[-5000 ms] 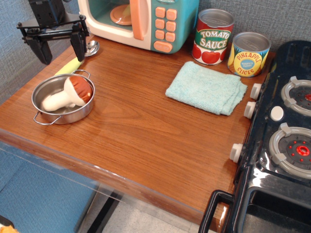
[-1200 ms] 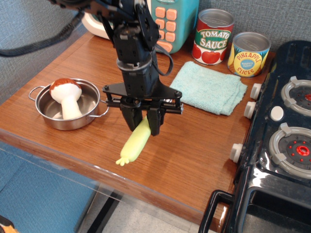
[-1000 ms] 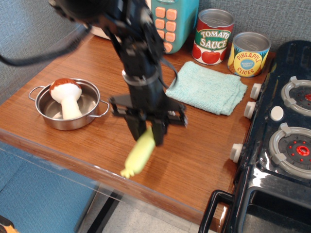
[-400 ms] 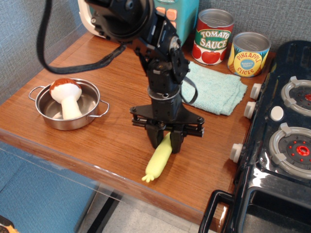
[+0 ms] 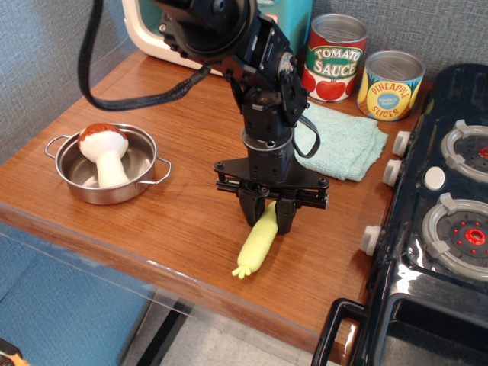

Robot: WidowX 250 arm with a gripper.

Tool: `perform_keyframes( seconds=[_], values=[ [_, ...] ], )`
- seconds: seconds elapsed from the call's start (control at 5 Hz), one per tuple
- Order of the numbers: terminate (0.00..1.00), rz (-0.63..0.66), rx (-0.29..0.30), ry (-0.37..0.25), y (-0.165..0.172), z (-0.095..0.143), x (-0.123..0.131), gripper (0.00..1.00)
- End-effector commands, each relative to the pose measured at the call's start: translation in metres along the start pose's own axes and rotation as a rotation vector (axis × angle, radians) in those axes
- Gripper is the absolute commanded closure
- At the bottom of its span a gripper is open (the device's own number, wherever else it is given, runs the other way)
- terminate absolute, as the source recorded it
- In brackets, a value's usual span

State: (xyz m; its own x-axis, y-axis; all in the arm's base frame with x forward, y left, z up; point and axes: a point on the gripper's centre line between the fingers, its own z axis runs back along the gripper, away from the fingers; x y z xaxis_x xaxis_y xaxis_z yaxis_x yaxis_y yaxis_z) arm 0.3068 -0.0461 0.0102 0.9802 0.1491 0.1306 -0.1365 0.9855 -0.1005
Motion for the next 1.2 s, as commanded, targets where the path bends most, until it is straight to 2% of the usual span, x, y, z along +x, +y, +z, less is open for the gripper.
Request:
perform_keyframes(
  seconds=[0.0, 0.2, 0.4, 0.8, 1.0],
  values=[
    [0.0, -0.027, -0.026, -0.07, -0.001, 0.036, -0.003, 0.0],
    [0.0, -0.012, -0.06, -0.122, -0.005, 0.075, 0.0, 0.0],
    [0.0, -0.03, -0.068, -0.121, -0.004, 0.093, 0.001, 0.0],
    [0.0, -0.03, -0.068, -0.121, -0.004, 0.093, 0.001, 0.0],
    [1.0, -0.03, -0.068, -0.121, -0.004, 0.093, 0.001, 0.0]
  ],
)
